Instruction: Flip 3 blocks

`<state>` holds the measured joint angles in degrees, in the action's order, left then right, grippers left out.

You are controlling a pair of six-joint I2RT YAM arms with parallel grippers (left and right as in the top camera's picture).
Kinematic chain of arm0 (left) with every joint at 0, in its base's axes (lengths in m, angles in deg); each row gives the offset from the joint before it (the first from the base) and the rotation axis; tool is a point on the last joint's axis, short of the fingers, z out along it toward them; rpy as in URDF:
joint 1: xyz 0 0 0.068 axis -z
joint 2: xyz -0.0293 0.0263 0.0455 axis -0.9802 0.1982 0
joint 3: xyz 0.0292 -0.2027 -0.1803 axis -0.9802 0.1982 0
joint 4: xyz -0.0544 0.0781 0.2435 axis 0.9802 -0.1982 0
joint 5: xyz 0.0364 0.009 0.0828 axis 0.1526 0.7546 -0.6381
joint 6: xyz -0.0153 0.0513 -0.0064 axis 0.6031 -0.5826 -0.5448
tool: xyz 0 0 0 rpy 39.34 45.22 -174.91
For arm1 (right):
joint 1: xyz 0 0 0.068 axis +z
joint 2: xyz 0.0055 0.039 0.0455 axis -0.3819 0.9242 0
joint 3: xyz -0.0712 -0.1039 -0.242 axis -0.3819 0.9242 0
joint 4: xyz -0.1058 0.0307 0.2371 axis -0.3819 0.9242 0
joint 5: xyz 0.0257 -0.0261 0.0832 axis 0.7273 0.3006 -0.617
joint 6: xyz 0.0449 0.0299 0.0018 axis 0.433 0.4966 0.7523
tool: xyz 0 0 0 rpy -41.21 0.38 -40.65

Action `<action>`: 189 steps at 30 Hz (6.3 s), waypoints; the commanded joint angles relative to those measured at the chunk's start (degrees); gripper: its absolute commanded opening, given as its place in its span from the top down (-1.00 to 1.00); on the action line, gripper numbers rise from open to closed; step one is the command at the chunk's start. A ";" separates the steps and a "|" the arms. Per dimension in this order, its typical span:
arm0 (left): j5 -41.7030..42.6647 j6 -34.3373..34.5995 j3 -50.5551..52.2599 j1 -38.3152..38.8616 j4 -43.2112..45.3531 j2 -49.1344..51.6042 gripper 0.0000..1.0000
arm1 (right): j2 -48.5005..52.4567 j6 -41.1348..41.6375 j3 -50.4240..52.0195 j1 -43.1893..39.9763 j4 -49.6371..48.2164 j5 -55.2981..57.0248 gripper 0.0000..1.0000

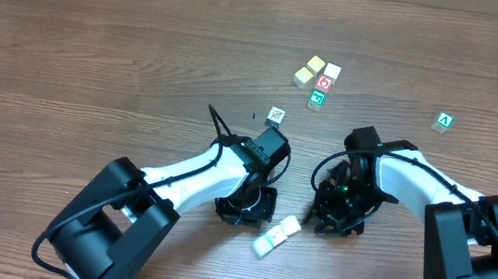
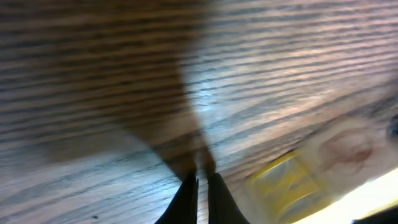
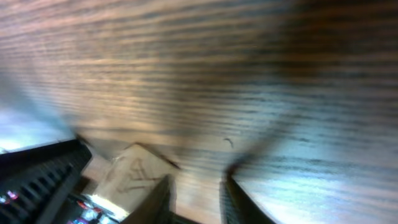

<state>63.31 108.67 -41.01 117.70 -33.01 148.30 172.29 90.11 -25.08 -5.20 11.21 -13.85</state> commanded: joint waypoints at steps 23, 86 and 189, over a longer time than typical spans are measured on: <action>7.76 -9.70 11.85 -8.07 -3.98 2.34 0.92 | 0.76 6.54 0.48 -1.40 -12.15 4.17 0.92; -1.09 4.90 18.43 -8.26 -2.08 -26.64 0.92 | 0.76 7.28 0.48 0.15 -8.70 5.70 0.92; -21.35 22.18 18.84 -10.62 15.13 -14.58 0.92 | -20.96 34.51 13.18 43.10 -10.21 24.87 0.92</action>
<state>45.54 132.21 -23.24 107.56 -16.88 132.54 151.48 122.96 -11.99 38.38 1.46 10.00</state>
